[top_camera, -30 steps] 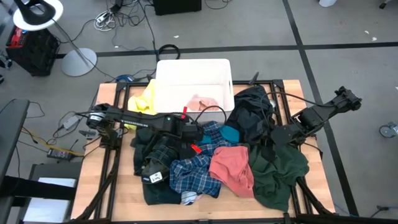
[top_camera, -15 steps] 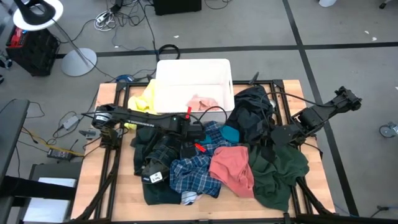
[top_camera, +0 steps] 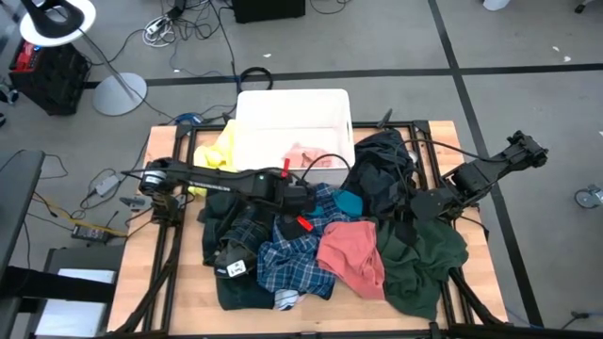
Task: Sort clothes
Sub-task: Put the left blue sock into the laundry organizer
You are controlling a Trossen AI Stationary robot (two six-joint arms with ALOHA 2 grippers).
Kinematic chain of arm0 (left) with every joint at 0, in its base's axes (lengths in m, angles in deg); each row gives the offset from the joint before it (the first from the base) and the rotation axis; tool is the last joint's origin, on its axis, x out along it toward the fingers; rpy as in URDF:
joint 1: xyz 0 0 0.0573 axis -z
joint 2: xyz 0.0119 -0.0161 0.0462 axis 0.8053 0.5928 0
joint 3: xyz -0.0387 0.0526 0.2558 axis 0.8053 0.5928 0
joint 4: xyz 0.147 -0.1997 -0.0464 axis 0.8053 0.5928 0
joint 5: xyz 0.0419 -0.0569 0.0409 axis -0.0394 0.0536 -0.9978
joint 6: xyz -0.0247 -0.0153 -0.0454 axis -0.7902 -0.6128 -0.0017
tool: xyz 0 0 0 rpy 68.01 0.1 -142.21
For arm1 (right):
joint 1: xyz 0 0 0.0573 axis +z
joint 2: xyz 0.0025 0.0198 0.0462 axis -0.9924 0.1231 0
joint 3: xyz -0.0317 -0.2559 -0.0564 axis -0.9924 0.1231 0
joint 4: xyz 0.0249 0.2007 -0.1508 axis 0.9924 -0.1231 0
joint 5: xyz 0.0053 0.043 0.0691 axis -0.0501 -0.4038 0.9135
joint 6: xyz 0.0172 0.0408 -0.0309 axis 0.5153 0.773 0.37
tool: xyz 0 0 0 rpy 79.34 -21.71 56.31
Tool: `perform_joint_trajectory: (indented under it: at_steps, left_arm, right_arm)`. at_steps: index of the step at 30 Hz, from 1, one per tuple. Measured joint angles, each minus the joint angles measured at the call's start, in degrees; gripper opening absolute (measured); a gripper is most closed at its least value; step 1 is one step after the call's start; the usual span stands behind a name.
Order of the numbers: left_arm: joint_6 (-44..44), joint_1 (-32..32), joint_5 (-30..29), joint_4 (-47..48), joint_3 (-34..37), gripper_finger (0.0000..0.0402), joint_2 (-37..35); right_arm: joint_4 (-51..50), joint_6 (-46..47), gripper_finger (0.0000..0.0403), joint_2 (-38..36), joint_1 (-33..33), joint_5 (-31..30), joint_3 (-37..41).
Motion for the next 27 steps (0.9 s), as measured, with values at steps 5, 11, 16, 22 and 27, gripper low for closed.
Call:
perform_joint_trajectory:
  at_steps: [5,11,16,22,27]
  left_arm:
    - [0.1,0.4,-2.3,2.2,-5.4,0.0001,0.0]
    - [2.1,0.4,-5.4,6.0,-16.1,0.0,0.0]
    - [7.2,-1.1,-10.2,8.1,-26.8,0.0,-0.1]
    - [15.9,-6.1,-13.3,9.9,-36.5,0.0,-0.4]
    - [19.6,-15.4,-6.9,12.9,-34.8,0.0,-4.7]
  right_arm:
    - [0.0,0.0,0.0055,0.0,0.0,0.0,0.0]
    - [0.1,0.0,0.0054,0.0,0.0,0.0,0.0]
    - [2.5,1.0,0.0054,0.2,0.0,-1.4,0.2]
    - [5.2,4.9,0.0054,0.2,0.0,-2.3,1.9]
    - [8.6,11.0,0.0054,0.2,0.0,-2.6,4.5]
